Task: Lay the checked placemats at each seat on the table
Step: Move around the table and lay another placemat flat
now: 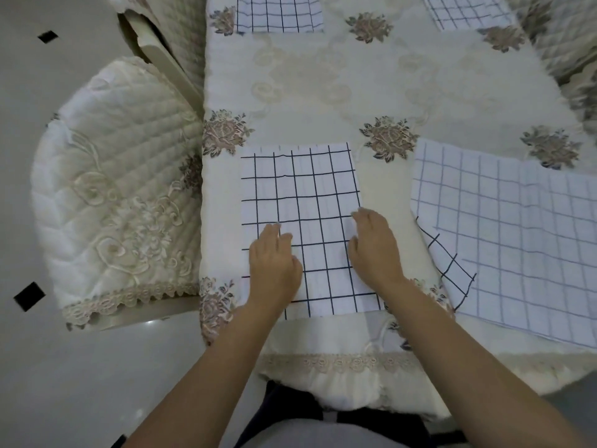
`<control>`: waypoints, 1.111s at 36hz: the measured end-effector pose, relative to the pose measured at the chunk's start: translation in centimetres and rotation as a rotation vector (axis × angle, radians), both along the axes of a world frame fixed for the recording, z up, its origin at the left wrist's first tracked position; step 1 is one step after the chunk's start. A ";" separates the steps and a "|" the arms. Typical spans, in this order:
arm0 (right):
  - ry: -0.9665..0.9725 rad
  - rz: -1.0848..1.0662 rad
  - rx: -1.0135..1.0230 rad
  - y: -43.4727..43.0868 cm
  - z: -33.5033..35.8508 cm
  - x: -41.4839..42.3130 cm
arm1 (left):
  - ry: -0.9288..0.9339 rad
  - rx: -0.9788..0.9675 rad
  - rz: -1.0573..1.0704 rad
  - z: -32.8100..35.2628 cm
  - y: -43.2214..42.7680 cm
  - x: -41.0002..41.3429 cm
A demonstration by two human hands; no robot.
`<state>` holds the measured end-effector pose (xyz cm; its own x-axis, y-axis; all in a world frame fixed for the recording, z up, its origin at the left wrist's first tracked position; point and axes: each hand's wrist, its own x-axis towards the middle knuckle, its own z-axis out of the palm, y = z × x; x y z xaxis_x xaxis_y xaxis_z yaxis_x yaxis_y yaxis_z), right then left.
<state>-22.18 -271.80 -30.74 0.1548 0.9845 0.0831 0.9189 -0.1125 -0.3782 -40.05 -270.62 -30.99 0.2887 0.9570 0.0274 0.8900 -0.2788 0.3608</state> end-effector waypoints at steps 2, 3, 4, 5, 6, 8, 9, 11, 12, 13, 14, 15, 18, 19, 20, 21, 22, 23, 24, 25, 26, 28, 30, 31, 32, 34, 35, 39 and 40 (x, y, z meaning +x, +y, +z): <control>-0.004 0.145 -0.067 -0.1 -0.3 -0.6 | 0.078 -0.056 -0.120 -0.3 -0.1 1.7; -0.011 0.203 -0.094 0.0 -0.3 -0.8 | 0.111 -0.084 -0.159 -0.4 0.0 2.4; -0.014 0.246 -0.122 0.2 -0.2 -1.0 | 0.143 -0.110 -0.183 -0.5 0.0 2.9; 0.001 0.275 -0.162 0.3 -0.1 -1.3 | 0.169 -0.126 -0.198 -0.8 0.1 3.4; 0.022 0.287 -0.194 0.5 -0.1 -1.5 | 0.193 -0.145 -0.206 -1.0 0.2 3.7; 0.036 0.317 -0.292 0.6 -0.5 -1.6 | 0.230 -0.169 -0.217 -1.6 0.4 4.2; 0.023 0.331 -0.313 0.6 -0.8 -1.6 | 0.242 -0.174 -0.225 -1.9 0.4 4.3; -0.025 0.330 -0.348 0.7 -1.8 -1.3 | 0.259 -0.193 -0.234 -2.4 0.4 4.5; -0.053 0.310 -0.350 0.7 -2.2 -1.0 | 0.259 -0.192 -0.228 -2.6 0.4 4.5; -0.077 0.293 -0.335 0.7 -2.7 -0.5 | 0.244 -0.179 -0.220 -2.7 0.5 4.5; -0.088 0.276 -0.317 0.7 -3.0 -0.1 | 0.226 -0.171 -0.208 -2.8 0.6 4.5; -0.092 0.260 -0.313 0.8 -3.3 0.3 | 0.209 -0.171 -0.199 -2.9 0.8 4.4; -0.100 0.233 -0.312 1.3 -3.3 1.3 | 0.137 -0.160 -0.148 -3.1 1.8 4.4; -0.100 0.229 -0.311 1.5 -3.3 1.5 | 0.103 -0.170 -0.112 -3.2 2.3 4.3; -0.101 0.222 -0.310 1.7 -3.5 1.9 | 0.085 -0.181 -0.072 -3.3 2.9 4.0; -0.100 0.211 -0.303 2.0 -3.5 2.2 | 0.080 -0.167 -0.028 -3.4 3.5 3.8; -0.096 0.199 -0.298 2.2 -3.5 2.5 | 0.090 -0.162 0.005 -3.3 4.1 3.4; -0.098 0.190 -0.302 2.5 -3.6 2.9 | 0.101 -0.165 0.035 -3.2 4.7 3.0; -0.105 0.185 -0.309 2.8 -3.7 3.3 | 0.107 -0.183 0.060 -3.1 5.4 2.6; -0.109 0.181 -0.317 3.0 -3.7 3.7 | 0.115 -0.185 0.083 -3.1 6.0 2.2; -0.105 0.179 -0.316 3.3 -3.6 4.1 | 0.126 -0.185 0.100 -3.2 6.6 1.8; -0.094 0.179 -0.308 3.9 -3.6 4.8 | 0.136 -0.184 0.136 -3.4 7.5 0.8; -0.094 0.171 -0.300 4.4 -3.6 5.3 | 0.145 -0.168 0.169 -3.6 8.5 -0.1; -0.093 0.166 -0.290 4.7 -3.6 5.5 | 0.146 -0.164 0.178 -3.6 9.0 -0.4; -0.088 0.161 -0.283 4.9 -3.6 5.6 | 0.141 -0.165 0.188 -3.5 9.4 -0.6; -0.050 0.151 -0.264 5.4 -3.5 5.7 | 0.125 -0.182 0.215 -3.4 10.0 -0.7; -0.003 0.135 -0.252 5.6 -3.3 5.6 | 0.113 -0.194 0.233 -3.4 10.1 -0.7; 0.205 0.041 -0.169 7.3 -1.9 4.1 | 0.063 -0.119 0.232 -2.9 10.4 0.3; 0.214 0.048 -0.154 7.9 -1.7 3.4 | 0.078 -0.100 0.193 -2.7 10.5 0.7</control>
